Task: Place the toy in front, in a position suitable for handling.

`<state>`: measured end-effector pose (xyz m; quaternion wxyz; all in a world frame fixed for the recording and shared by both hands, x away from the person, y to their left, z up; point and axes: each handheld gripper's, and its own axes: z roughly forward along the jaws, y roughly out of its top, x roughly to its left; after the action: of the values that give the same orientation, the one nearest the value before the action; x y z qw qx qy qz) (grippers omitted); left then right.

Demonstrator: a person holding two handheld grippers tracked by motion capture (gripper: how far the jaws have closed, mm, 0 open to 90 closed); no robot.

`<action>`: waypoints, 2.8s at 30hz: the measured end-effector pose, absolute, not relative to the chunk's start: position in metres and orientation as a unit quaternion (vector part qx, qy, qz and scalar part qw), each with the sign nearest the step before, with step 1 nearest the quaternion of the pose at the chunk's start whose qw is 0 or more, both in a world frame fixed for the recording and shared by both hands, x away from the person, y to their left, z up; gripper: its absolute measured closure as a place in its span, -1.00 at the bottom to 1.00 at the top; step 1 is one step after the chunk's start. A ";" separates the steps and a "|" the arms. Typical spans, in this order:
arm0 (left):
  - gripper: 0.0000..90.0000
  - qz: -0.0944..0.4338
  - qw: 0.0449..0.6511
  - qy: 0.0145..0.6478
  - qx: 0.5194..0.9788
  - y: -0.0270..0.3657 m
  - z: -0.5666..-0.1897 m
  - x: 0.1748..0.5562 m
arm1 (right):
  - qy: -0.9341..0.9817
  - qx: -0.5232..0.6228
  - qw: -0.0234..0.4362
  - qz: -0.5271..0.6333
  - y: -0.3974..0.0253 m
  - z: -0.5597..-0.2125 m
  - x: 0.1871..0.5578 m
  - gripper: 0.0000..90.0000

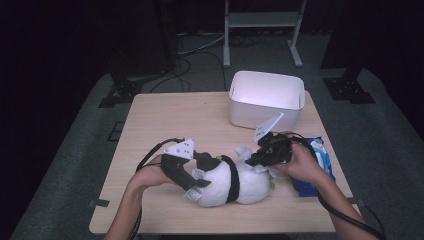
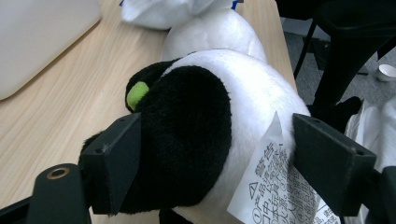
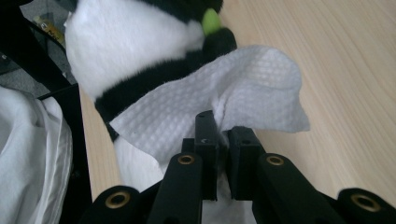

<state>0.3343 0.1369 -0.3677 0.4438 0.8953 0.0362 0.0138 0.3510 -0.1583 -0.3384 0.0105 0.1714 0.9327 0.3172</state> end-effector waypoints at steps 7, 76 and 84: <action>-0.59 0.016 0.444 0.033 0.895 0.136 -0.368 0.333 | 0.942 0.136 -0.001 0.305 -0.121 -0.340 0.355 0.85; -0.21 0.025 0.412 0.052 0.910 0.129 -0.320 0.344 | 0.912 0.150 0.045 0.378 -0.151 -0.291 0.353 0.85; -0.18 0.029 0.394 0.030 0.918 0.111 -0.305 0.343 | 0.909 0.135 0.055 0.390 -0.146 -0.270 0.348 0.85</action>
<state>0.3433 0.1107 -0.3052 0.3944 0.9180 0.0302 0.0287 0.3483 -0.1459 -0.2704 0.0553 0.1351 0.9091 0.3902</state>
